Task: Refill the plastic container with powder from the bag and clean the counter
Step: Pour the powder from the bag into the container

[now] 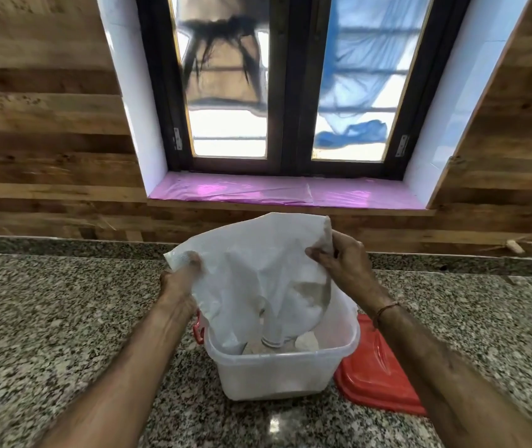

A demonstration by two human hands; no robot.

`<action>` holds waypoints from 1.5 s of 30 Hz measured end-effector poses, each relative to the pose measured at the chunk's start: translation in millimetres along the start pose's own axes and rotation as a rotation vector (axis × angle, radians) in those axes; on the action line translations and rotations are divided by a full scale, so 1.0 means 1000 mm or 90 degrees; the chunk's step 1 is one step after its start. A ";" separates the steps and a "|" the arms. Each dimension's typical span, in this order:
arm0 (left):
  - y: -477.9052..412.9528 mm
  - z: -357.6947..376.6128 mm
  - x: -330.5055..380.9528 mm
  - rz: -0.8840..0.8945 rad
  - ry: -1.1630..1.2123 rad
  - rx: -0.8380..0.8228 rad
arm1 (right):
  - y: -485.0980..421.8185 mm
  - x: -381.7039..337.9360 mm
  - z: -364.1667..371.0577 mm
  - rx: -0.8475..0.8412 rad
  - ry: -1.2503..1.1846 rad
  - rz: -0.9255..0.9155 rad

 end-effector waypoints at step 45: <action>0.037 0.030 0.019 0.103 0.032 -0.145 | 0.040 0.052 0.001 0.047 0.005 0.170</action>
Point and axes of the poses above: each hand's wrist, its own y-axis away from the middle knuckle, its own z-axis out of the palm, x = y × z, the point moved 7 cm from there along -y, towards the middle knuckle, and after that the axes turned 5 degrees about -x, right-handed, at the moved point
